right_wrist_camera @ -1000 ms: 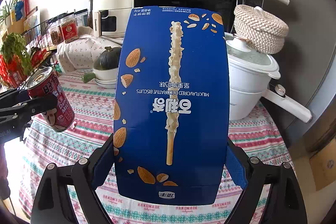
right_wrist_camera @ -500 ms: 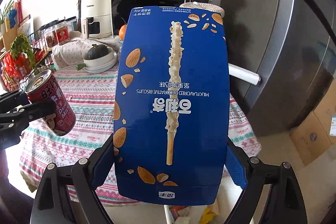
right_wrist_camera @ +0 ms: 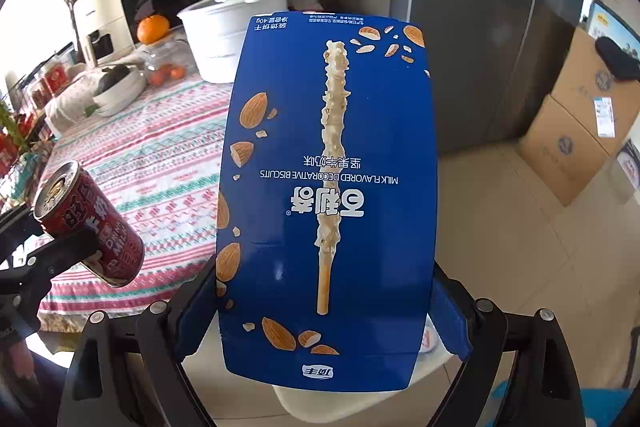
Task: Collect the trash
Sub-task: 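Carry the red can with the left tool while the right tool carries the blue box to the bin, then open the left tool to drop the can while the right tool drops the blue box into the bin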
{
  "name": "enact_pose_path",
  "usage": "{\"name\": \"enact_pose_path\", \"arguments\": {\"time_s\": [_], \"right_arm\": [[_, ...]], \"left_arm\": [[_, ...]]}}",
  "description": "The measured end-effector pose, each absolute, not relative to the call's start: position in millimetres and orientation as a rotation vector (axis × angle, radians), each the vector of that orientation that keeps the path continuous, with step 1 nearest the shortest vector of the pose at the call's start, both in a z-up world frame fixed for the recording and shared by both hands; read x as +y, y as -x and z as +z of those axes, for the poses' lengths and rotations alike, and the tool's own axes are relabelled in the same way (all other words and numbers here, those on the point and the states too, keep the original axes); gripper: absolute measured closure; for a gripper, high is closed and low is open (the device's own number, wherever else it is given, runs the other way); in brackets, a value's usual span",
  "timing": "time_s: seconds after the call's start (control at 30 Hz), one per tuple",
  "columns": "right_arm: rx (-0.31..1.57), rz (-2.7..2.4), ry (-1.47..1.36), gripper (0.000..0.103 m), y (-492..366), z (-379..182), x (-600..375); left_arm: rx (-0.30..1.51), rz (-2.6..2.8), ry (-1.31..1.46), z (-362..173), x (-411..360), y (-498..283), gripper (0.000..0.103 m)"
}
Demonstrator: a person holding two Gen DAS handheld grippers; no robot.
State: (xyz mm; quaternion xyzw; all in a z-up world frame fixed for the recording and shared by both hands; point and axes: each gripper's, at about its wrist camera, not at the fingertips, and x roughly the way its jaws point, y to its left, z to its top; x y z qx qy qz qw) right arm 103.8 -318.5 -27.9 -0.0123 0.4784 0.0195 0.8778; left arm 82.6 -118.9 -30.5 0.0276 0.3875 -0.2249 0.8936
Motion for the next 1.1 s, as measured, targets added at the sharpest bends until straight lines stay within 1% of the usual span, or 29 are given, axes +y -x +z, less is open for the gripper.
{"name": "enact_pose_path", "arguments": {"time_s": [0.17, 0.37, 0.63, 0.7, 0.77, 0.8, 0.87, 0.97, 1.1], "right_arm": [[1.059, 0.003, 0.001, 0.01, -98.9, -44.1, -336.6], [1.1, -0.044, -0.002, 0.01, -89.9, -53.4, -358.5], [1.141, -0.08, -0.006, 0.01, -80.4, -65.4, -378.2], [1.151, -0.085, -0.008, 0.01, -78.6, -68.1, -382.5], [1.162, -0.086, -0.013, 0.01, -80.2, -70.4, -382.6], [1.169, -0.084, -0.017, 0.01, -80.0, -71.4, -382.7], [1.184, -0.072, -0.028, 0.01, -83.1, -72.7, -378.8], [1.222, -0.047, -0.028, 0.01, -88.6, -79.3, -374.2], [1.297, -0.024, -0.012, 0.01, -92.0, -97.8, -364.1]], "left_arm": [[0.833, -0.535, -0.124, -55.6, -159.6, -79.2, 0.047], [0.883, -0.549, -0.142, -86.9, -184.5, -89.5, 0.047], [0.889, -0.56, -0.173, -101.8, -201.1, -92.1, 0.047], [0.888, -0.546, -0.174, -100.2, -199.9, -92.0, 0.043], [0.876, -0.521, -0.172, -96.1, -195.4, -92.0, 0.032], [0.868, -0.509, -0.17, -93.1, -192.4, -91.7, 0.03], [0.863, -0.474, -0.171, -86.9, -186.1, -92.0, 0.023], [0.855, -0.425, -0.166, -77.4, -172.1, -92.3, 0.019], [0.868, -0.382, -0.145, -71.4, -153.5, -91.7, 0.016]]}}
